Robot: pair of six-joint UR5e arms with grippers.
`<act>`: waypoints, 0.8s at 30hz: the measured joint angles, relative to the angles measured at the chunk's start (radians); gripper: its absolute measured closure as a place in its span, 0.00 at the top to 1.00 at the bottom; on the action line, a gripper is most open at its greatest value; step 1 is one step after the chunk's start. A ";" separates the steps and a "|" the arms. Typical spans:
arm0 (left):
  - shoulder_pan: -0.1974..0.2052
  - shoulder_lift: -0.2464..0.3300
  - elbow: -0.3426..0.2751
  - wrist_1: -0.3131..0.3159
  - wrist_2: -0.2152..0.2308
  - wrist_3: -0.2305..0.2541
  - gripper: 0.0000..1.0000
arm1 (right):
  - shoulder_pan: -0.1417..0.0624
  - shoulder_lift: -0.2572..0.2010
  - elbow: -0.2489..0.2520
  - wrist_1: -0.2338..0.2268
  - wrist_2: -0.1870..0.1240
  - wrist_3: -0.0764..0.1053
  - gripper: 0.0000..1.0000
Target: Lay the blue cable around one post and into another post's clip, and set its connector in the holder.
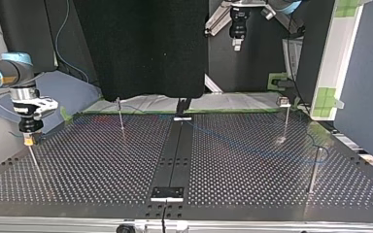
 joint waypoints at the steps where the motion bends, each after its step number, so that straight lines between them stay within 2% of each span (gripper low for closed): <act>1: 0.000 0.000 0.000 0.000 0.000 0.000 0.99 | 0.000 0.000 0.000 0.000 0.000 0.001 0.00; 5: 0.000 0.000 0.000 0.001 0.000 0.000 0.99 | 0.000 0.000 -0.001 0.001 0.001 0.003 0.00; 8: 0.000 0.000 0.000 0.001 0.000 0.000 0.99 | -0.006 -0.013 -0.004 0.051 -0.018 -0.006 0.00; 10: 0.000 0.000 0.000 0.001 0.000 0.000 0.99 | -0.008 -0.015 -0.004 0.062 -0.021 -0.008 0.00; 11: 0.000 0.000 0.000 0.001 0.000 0.000 0.99 | -0.008 -0.015 -0.004 0.063 -0.021 -0.008 0.11; 12: 0.000 0.000 0.000 0.001 0.000 0.000 0.99 | -0.008 -0.015 -0.002 0.064 -0.021 -0.008 0.11; 13: 0.000 0.000 0.000 0.001 0.000 0.000 0.99 | -0.009 -0.013 0.000 0.067 -0.021 -0.008 0.40; 14: 0.000 0.000 0.000 0.001 0.000 0.000 0.99 | -0.009 -0.011 0.000 0.065 -0.020 -0.008 0.60; 15: 0.000 0.000 0.000 0.001 0.000 0.000 0.99 | -0.009 -0.012 0.000 0.064 -0.020 -0.008 0.60; 17: 0.000 0.000 0.000 0.001 0.000 0.000 0.99 | -0.009 -0.012 0.000 0.064 -0.021 -0.008 0.97; 19: 0.000 0.000 0.000 0.001 0.000 0.000 0.99 | -0.009 -0.013 -0.001 0.063 -0.021 -0.008 1.00; 24: 0.002 0.000 0.000 0.001 0.000 0.000 0.99 | -0.009 -0.013 -0.001 0.064 -0.021 -0.008 1.00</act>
